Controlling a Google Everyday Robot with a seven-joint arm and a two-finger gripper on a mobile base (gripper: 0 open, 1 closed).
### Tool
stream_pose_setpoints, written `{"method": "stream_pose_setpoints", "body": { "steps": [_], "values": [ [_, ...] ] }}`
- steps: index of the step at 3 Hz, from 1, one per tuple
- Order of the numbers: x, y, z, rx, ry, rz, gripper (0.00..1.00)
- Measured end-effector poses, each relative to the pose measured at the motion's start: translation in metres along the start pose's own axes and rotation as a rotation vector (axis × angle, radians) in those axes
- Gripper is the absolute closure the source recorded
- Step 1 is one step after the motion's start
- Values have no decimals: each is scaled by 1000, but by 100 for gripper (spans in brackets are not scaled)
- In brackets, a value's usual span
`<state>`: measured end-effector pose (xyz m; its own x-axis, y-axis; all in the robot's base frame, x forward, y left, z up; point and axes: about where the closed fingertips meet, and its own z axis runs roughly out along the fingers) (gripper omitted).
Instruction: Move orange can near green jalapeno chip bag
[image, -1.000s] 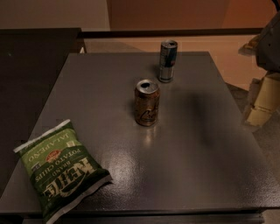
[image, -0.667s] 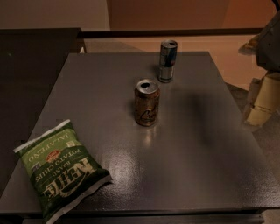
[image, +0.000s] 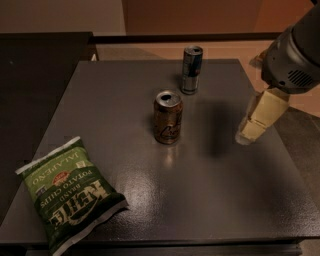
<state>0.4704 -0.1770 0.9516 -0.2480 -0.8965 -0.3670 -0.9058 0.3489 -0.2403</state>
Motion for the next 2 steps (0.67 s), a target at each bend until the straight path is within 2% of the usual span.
{"method": "stream_pose_setpoints", "body": {
  "steps": [1, 2],
  "values": [
    [-26, -8, 30, -8, -109, 39, 0],
    [-53, -8, 57, -56, -209, 55, 0]
  ]
}}
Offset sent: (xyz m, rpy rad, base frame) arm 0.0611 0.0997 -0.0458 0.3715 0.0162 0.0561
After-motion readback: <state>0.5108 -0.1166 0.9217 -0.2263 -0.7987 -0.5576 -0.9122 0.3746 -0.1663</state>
